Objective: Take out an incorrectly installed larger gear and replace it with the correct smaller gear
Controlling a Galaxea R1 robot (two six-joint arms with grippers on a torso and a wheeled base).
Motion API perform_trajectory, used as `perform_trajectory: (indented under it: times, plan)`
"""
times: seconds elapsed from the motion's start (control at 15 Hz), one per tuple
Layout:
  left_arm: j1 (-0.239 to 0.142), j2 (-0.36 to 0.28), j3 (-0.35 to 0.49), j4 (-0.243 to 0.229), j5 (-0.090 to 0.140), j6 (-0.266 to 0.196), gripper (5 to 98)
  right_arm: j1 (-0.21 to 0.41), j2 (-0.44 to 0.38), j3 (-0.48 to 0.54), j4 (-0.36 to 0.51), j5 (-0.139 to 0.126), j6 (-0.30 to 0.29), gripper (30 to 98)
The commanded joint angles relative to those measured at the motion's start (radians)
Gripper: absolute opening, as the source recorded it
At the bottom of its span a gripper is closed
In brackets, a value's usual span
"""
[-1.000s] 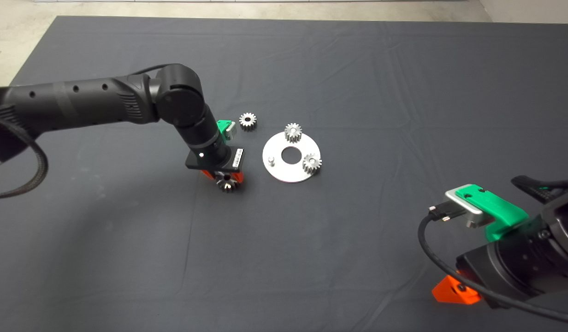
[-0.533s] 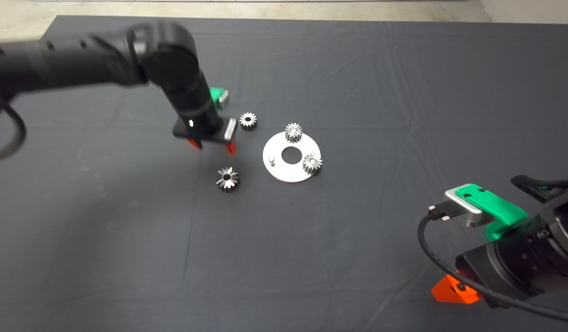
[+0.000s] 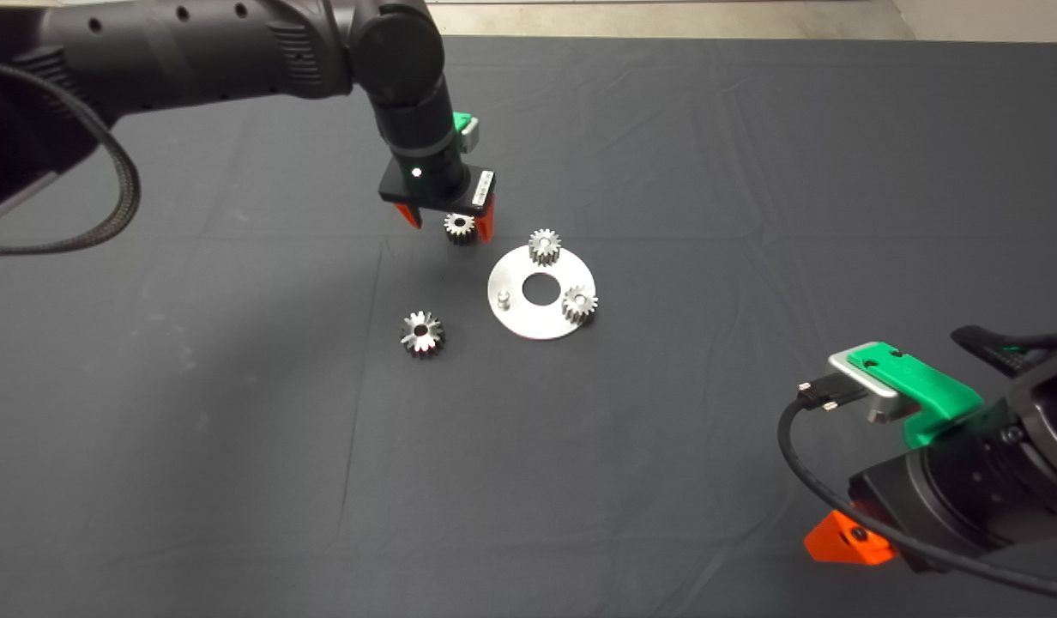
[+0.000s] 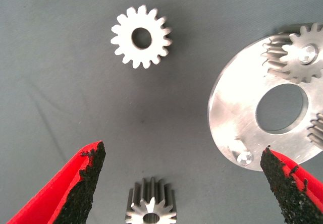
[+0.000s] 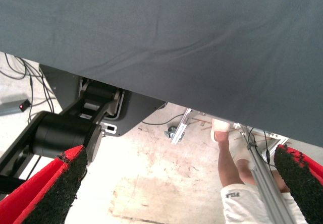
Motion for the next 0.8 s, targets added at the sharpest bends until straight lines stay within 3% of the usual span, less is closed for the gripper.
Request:
perform_trajectory:
  times: [0.0, 0.07, 0.13, 0.4, 0.53, 0.73]
  plan:
    - [-0.018, -0.012, 0.011, -0.01, -0.005, 0.014, 79.0, 0.013, -0.217, -0.145, -0.012, -0.113, -0.381, 97.7]
    - [-0.018, -0.014, 0.01, -0.01, -0.021, 0.02, 82.6, 0.013, -0.232, -0.207, -0.01, -0.113, -0.477, 97.7]
    - [-0.018, -0.018, 0.01, -0.01, -0.029, 0.021, 83.5, 0.013, -0.228, -0.243, -0.01, -0.113, -0.528, 97.7]
    - [-0.018, -0.028, 0.017, -0.01, -0.066, 0.021, 88.4, 0.014, -0.225, -0.344, -0.01, -0.114, -0.659, 97.7]
    - [-0.016, -0.031, 0.063, -0.009, -0.111, 0.018, 91.2, 0.014, -0.217, -0.401, -0.005, -0.114, -0.711, 97.7]
    - [-0.012, -0.034, 0.106, -0.012, -0.108, 0.003, 93.2, 0.014, -0.188, -0.409, -0.003, -0.116, -0.73, 97.7]
